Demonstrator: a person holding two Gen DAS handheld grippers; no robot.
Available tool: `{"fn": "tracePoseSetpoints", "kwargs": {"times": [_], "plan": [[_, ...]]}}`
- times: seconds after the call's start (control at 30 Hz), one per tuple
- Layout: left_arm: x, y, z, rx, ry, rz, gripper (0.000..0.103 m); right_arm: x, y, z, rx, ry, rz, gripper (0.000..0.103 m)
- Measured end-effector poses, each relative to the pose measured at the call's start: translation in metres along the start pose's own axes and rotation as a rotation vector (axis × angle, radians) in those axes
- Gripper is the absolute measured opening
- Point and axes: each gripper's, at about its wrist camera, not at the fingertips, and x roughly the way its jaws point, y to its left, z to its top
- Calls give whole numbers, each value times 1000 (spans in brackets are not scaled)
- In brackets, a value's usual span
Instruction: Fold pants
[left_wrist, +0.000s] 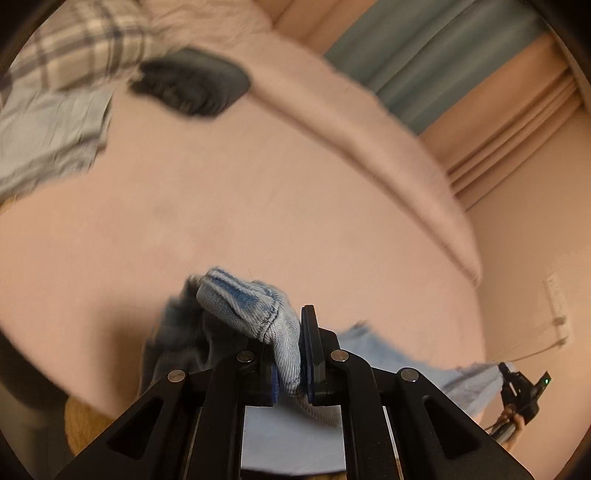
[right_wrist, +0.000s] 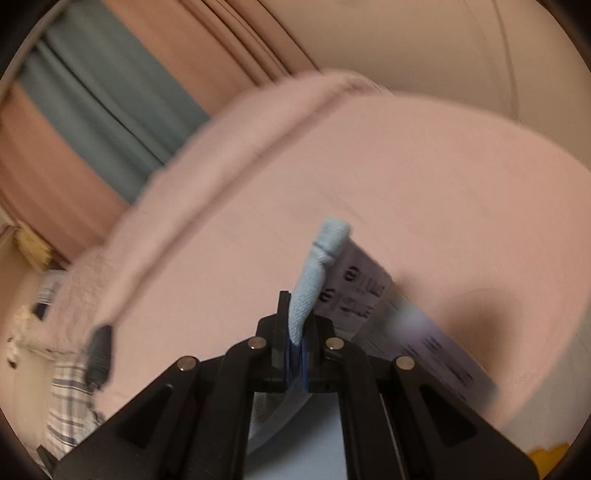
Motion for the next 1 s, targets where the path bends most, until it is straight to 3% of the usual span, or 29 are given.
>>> {"fn": "tracePoseSetpoints", "kwargs": {"times": [0.07, 0.17, 0.37, 0.47, 0.57, 0.63, 0.73, 0.8, 0.9, 1.0], "plan": [[-13, -1, 0, 14, -40, -30, 8, -16, 10, 7, -15, -54, 59, 5], [-5, 19, -22, -18, 15, -6, 8, -34, 1, -3, -33, -82, -16, 5], [44, 59, -83, -24, 238, 160, 8, -4, -87, -80, 38, 165, -242, 5], [49, 54, -93, 13, 231, 222, 8, 5, -103, -96, 34, 175, -264, 4], [49, 44, -89, 45, 220, 246, 8, 0, -96, -92, 31, 169, -289, 5], [50, 38, -88, 81, 208, 261, 8, -9, -78, -90, -43, 139, -313, 5], [62, 48, -92, 64, 229, 280, 9, -8, -69, -92, -102, 139, -362, 7], [66, 51, -98, 56, 232, 283, 10, 4, -85, -92, -76, 179, -396, 7], [63, 51, -97, 55, 230, 284, 10, 13, -94, -92, -70, 189, -392, 5], [57, 53, -94, 35, 235, 255, 10, 8, -80, -93, -131, 215, -467, 17]]}}
